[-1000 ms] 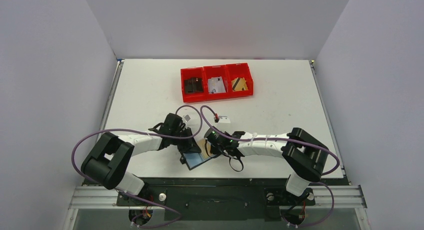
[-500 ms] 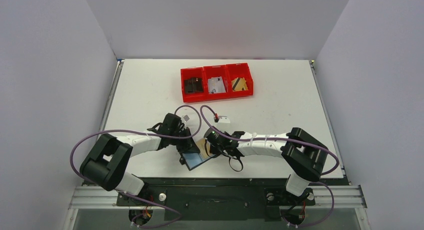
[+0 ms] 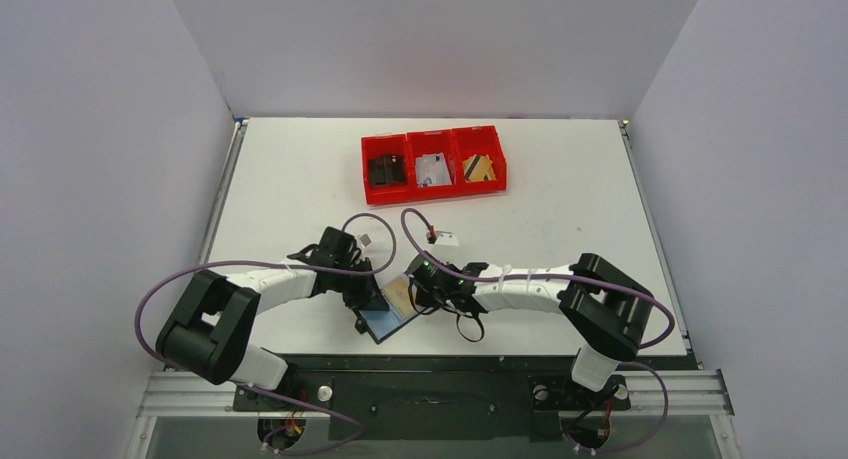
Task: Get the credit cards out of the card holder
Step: Remove the credit card from the card holder.
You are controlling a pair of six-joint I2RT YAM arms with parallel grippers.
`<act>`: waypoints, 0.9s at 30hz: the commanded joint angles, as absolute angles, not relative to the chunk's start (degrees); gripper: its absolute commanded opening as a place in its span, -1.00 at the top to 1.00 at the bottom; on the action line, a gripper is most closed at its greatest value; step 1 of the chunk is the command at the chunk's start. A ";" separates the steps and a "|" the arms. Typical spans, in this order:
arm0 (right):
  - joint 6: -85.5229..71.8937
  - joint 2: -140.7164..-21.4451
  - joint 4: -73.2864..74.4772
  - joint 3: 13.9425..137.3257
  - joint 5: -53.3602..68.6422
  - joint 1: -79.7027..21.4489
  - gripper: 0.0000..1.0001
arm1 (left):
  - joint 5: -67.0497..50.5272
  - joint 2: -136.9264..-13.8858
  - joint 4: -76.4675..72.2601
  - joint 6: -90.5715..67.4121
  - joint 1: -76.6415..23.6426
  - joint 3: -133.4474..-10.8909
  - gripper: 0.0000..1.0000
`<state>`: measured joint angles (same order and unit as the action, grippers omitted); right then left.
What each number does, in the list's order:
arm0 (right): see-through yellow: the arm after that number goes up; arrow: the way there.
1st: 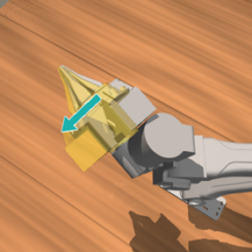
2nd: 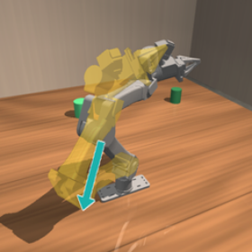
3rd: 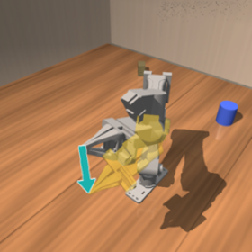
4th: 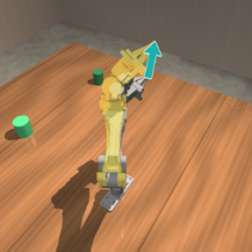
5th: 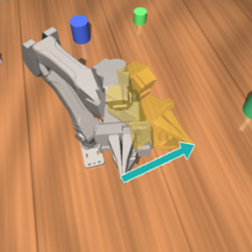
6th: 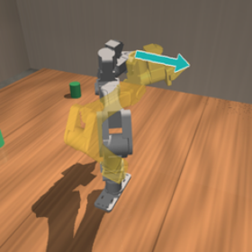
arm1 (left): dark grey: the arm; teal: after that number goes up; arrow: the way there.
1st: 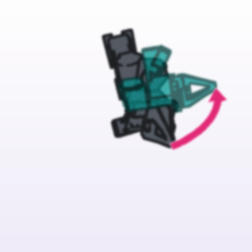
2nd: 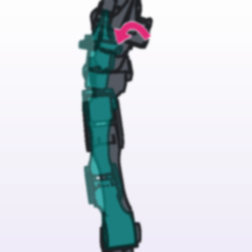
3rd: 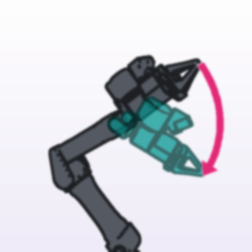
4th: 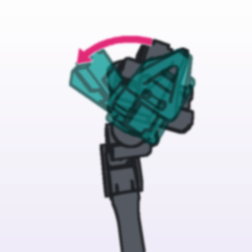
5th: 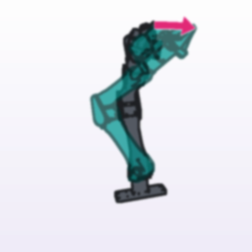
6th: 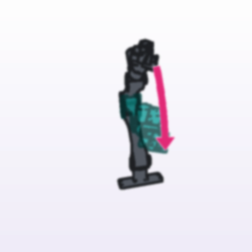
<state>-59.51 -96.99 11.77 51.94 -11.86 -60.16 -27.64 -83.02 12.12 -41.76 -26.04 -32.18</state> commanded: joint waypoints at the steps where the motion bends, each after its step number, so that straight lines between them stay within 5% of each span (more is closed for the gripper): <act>1: -59.13 -99.68 17.99 48.41 -12.65 -59.05 1.00 | -26.32 -81.64 15.93 -39.20 -25.42 -33.27 1.00; 27: -60.58 -100.63 17.08 48.37 -10.73 -62.75 1.00 | -31.57 -80.84 -1.98 -47.58 -25.46 -27.45 0.78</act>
<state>-60.80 -96.66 10.17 50.83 -12.40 -61.04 -30.35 -80.01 3.77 -46.59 -25.78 -28.01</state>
